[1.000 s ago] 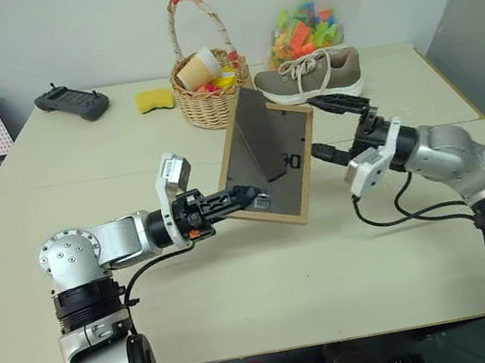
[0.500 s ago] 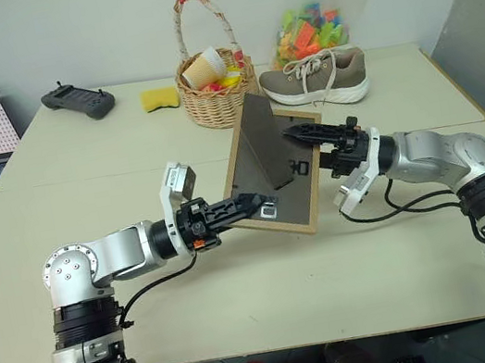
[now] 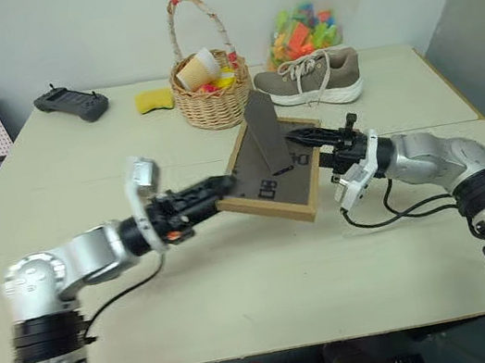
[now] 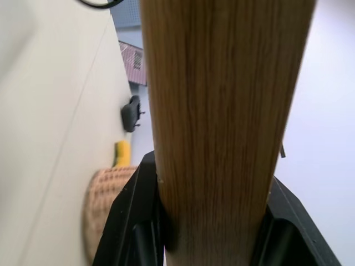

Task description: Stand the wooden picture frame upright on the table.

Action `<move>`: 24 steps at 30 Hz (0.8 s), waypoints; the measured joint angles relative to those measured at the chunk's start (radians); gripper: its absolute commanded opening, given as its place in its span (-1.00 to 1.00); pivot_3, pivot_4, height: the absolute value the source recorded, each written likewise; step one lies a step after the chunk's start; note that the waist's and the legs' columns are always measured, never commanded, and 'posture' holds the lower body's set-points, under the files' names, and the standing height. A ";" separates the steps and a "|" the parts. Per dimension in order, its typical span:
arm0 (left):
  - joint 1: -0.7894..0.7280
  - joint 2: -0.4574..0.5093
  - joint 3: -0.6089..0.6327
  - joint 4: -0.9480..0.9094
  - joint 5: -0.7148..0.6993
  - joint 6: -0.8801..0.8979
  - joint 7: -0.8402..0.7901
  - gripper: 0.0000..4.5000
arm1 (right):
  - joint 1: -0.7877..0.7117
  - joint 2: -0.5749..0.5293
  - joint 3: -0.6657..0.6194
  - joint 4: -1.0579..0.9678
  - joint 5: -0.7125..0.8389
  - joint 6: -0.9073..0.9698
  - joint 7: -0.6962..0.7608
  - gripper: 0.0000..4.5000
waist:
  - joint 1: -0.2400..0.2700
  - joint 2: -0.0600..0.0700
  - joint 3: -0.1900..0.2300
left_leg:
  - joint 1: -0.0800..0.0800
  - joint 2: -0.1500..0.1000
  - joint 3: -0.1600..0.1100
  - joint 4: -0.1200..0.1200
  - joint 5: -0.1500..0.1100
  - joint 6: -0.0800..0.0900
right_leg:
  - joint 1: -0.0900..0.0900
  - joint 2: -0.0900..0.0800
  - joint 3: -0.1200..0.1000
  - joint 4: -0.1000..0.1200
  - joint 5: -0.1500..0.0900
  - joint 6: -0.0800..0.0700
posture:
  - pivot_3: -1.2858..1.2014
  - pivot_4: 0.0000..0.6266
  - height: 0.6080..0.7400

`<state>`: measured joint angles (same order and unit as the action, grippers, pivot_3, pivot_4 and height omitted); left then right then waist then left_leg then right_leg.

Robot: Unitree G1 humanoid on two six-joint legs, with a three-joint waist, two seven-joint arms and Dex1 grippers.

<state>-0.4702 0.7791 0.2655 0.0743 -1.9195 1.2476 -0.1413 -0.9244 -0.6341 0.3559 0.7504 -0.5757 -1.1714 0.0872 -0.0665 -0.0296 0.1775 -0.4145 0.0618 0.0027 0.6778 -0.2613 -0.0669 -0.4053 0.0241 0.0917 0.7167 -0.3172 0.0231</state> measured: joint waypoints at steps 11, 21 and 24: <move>0.396 0.027 0.103 -0.521 0.697 -0.398 -0.242 1.00 | 0.084 0.316 -0.036 -0.190 1.051 1.223 0.973 -0.42 | 0.010 0.002 0.001 | -0.001 0.001 -0.002 -0.001 0.000 0.000 | 0.001 -0.003 -0.003 -0.001 0.000 0.000 | 0.03 -0.52 1.00; 0.560 0.040 0.088 -0.614 0.890 -0.478 -0.379 1.00 | 0.075 0.461 -0.105 0.043 1.035 1.399 1.055 -0.42 | 0.022 0.001 0.001 | -0.001 -0.001 0.000 -0.001 -0.002 0.004 | 0.000 0.001 -0.003 -0.001 0.000 0.000 | 0.03 -0.52 1.00; 0.558 0.040 0.089 -0.610 0.903 -0.483 -0.403 1.00 | 0.085 0.480 -0.134 0.043 1.016 1.400 1.058 -0.42 | 0.020 0.001 0.001 | -0.001 -0.001 0.000 -0.001 -0.003 0.004 | 0.000 0.003 -0.002 -0.001 0.000 0.000 | 0.03 -0.52 1.00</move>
<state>0.0875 0.8189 0.3544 -0.5356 -1.0160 0.7647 -0.5447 -0.8398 -0.1545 0.2220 0.7933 0.4401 0.2285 1.1455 -0.0463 -0.0282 0.1784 -0.4152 0.0611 0.0023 0.6768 -0.2639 -0.0625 -0.4053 0.0271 0.0892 0.7153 -0.3174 0.0228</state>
